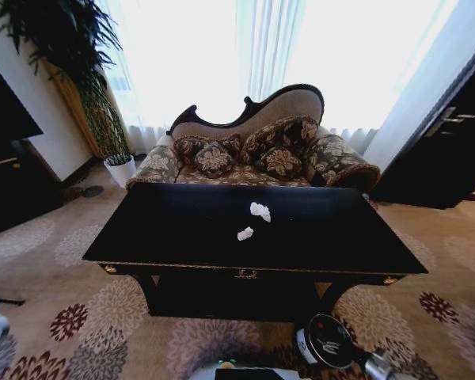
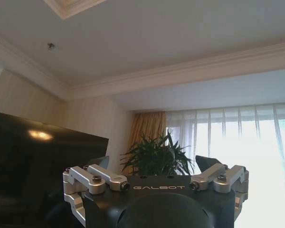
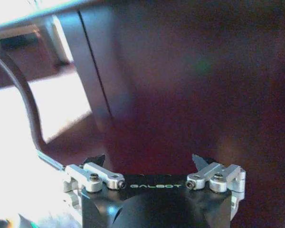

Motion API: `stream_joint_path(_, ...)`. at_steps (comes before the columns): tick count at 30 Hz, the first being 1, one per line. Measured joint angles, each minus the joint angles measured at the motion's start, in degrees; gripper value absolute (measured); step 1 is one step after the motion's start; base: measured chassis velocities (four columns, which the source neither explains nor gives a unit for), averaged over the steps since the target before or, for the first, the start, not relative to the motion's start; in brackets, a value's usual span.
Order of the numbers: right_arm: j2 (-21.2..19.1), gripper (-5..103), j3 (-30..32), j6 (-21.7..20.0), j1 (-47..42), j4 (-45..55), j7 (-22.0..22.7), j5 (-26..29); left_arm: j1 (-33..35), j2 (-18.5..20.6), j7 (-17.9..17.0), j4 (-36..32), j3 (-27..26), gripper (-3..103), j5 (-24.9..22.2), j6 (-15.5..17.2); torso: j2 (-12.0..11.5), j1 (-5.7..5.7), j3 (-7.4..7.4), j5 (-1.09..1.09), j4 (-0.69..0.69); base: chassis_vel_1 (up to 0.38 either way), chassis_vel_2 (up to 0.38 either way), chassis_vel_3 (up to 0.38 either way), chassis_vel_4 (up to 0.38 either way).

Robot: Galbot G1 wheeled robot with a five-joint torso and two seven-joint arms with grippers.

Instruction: Move to the front of the table and place the trash on the table into the trash bin.

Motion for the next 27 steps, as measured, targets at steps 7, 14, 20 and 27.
stream_joint_path(7,2.55,100,4.68,-0.46,-4.89,6.46,-7.21,8.12,-0.74,-0.67,-0.17,-0.25,1.39,100,1.14,0.43,0.0,0.01,0.0,0.02,0.02,0.0,0.0,0.0,0.0)
stream_joint_path(14,6.05,100,13.06,-1.86,-11.43,13.01,-15.73,15.84,-1.78,-1.28,-0.25,0.83,3.44,100,2.84,0.47,0.0,0.0,0.0,0.01,0.0,0.0,0.0,0.0,0.0)
stream_joint_path(20,4.99,100,18.9,-4.52,-13.04,18.81,-16.97,22.47,-2.41,-1.3,-0.25,1.6,4.69,100,3.43,0.3,0.0,0.0,0.0,0.01,0.01,0.0,0.0,0.0,0.0)
stream_joint_path(27,3.51,100,25.24,-8.36,-13.99,26.05,-16.75,26.1,-2.6,-0.55,-0.25,2.03,4.41,100,2.47,0.24,0.0,0.0,0.0,0.01,0.01,0.0,0.0,0.0,0.0)
